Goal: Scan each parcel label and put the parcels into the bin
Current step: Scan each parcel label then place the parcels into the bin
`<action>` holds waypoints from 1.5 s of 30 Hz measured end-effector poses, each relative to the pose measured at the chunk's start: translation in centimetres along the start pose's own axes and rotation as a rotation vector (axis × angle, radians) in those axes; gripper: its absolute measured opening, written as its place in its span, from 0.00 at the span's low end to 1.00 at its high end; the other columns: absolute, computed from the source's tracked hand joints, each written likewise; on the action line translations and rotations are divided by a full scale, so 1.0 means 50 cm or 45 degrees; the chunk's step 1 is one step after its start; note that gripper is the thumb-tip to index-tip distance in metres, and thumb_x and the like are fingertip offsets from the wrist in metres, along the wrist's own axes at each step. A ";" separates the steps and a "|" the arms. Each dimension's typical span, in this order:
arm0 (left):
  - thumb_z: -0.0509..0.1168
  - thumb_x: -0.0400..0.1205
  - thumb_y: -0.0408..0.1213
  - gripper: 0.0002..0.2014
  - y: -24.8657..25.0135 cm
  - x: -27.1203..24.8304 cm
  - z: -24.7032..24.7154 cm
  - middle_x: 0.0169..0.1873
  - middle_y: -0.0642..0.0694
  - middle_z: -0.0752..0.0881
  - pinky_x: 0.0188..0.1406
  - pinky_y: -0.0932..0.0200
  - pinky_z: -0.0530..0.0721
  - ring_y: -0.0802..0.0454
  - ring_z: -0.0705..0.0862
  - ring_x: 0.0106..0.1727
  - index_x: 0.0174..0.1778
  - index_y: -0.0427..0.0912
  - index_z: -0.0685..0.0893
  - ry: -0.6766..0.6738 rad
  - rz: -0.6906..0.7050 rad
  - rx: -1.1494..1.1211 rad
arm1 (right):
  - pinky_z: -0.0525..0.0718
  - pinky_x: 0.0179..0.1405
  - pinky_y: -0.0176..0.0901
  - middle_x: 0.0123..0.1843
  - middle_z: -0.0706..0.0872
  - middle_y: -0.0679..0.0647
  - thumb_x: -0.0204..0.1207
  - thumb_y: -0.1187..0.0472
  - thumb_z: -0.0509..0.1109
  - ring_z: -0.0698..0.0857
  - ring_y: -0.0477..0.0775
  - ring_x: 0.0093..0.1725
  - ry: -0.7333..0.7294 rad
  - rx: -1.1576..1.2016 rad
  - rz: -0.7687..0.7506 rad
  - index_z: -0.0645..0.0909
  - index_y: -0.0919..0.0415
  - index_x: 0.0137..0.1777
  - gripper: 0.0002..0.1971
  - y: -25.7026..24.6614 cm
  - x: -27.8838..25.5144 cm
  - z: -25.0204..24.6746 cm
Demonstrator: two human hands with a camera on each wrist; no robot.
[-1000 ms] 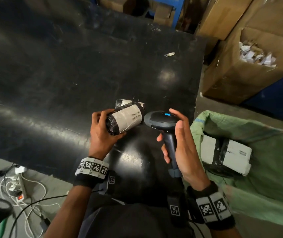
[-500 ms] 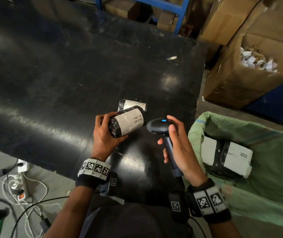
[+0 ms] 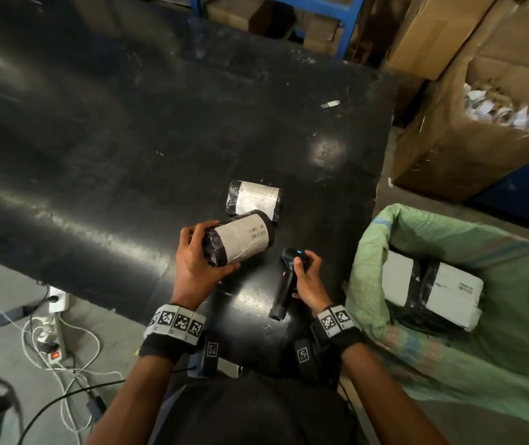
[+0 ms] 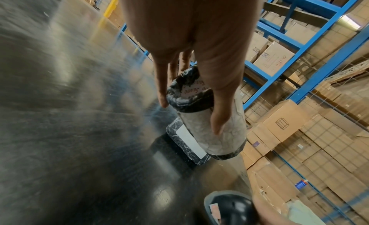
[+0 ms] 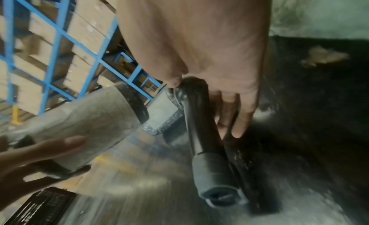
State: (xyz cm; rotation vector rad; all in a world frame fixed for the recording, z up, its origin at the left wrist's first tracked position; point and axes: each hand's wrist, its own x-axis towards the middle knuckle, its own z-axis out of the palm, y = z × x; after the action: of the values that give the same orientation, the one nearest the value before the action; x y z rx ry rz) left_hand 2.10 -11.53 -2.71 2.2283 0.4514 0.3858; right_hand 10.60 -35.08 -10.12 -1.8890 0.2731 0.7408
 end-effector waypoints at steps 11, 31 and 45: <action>0.89 0.55 0.43 0.46 0.053 0.011 0.021 0.60 0.49 0.79 0.57 0.49 0.89 0.53 0.82 0.60 0.70 0.50 0.79 -0.231 0.049 -0.081 | 0.74 0.71 0.44 0.84 0.66 0.57 0.83 0.49 0.65 0.76 0.51 0.74 0.033 0.010 -0.351 0.55 0.37 0.85 0.33 -0.082 -0.096 -0.077; 0.68 0.76 0.60 0.45 0.290 -0.009 0.307 0.82 0.40 0.68 0.85 0.50 0.63 0.44 0.64 0.84 0.87 0.43 0.62 -0.847 0.533 -0.095 | 0.86 0.64 0.45 0.70 0.81 0.42 0.57 0.58 0.89 0.84 0.44 0.65 0.183 -0.372 -0.498 0.76 0.45 0.73 0.42 -0.053 -0.211 -0.535; 0.45 0.87 0.50 0.37 0.313 -0.097 0.499 0.88 0.37 0.40 0.86 0.37 0.57 0.39 0.41 0.89 0.89 0.37 0.41 -0.790 0.554 0.585 | 0.84 0.60 0.51 0.64 0.82 0.62 0.55 0.78 0.85 0.83 0.61 0.62 0.246 -0.568 -0.072 0.74 0.64 0.71 0.42 -0.010 0.102 -0.637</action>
State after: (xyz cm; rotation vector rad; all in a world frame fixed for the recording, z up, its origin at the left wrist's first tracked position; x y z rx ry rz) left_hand 11.17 -39.67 -6.81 2.7278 -0.3152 -0.2286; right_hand 26.57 -62.49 -4.33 -2.3875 0.1837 0.6152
